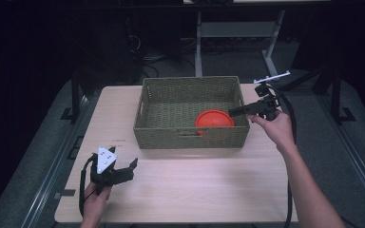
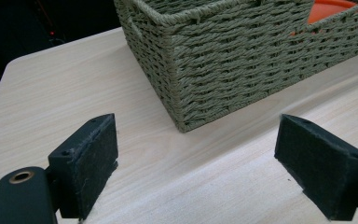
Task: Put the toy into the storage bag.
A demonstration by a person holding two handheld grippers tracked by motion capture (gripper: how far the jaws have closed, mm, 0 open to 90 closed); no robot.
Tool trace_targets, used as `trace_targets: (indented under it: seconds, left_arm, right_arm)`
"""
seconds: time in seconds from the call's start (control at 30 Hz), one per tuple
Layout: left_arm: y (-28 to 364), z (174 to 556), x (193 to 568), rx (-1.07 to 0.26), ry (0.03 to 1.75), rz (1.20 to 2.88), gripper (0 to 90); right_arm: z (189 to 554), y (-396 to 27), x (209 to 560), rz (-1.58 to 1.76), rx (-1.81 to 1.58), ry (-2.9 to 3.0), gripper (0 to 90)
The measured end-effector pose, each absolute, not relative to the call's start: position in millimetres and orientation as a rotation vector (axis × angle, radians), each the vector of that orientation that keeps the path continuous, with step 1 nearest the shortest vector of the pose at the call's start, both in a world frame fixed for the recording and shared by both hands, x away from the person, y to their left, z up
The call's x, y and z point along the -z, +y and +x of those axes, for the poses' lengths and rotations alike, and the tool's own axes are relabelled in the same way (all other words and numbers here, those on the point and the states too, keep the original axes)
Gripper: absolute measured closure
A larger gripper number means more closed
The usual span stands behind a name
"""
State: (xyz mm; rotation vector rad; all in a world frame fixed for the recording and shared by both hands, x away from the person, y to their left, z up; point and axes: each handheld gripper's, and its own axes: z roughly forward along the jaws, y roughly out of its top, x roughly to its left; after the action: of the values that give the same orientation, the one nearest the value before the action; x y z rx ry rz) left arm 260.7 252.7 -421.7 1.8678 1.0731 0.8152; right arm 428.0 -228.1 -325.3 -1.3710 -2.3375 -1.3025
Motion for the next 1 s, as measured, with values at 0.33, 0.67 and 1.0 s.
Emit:
trace_targets:
  seconds: [0.33, 0.67, 1.0]
  left_arm:
    - [253.0, 260.8, 421.6, -0.814, 1.077, 1.865, 12.7]
    - [253.2, 260.7, 421.4, -0.816, 1.076, 1.861, 12.8]
    - [253.8, 260.5, 421.1, -0.819, 1.078, 1.864, 12.8]
  right_arm:
    - [414.1, -239.2, 326.6, -1.349, 1.330, -2.319, 34.2]
    - [401.3, -242.7, 331.2, -1.321, 1.326, -2.322, 32.8]
    - [387.9, -249.9, 332.1, -1.297, 1.355, -2.314, 32.3]
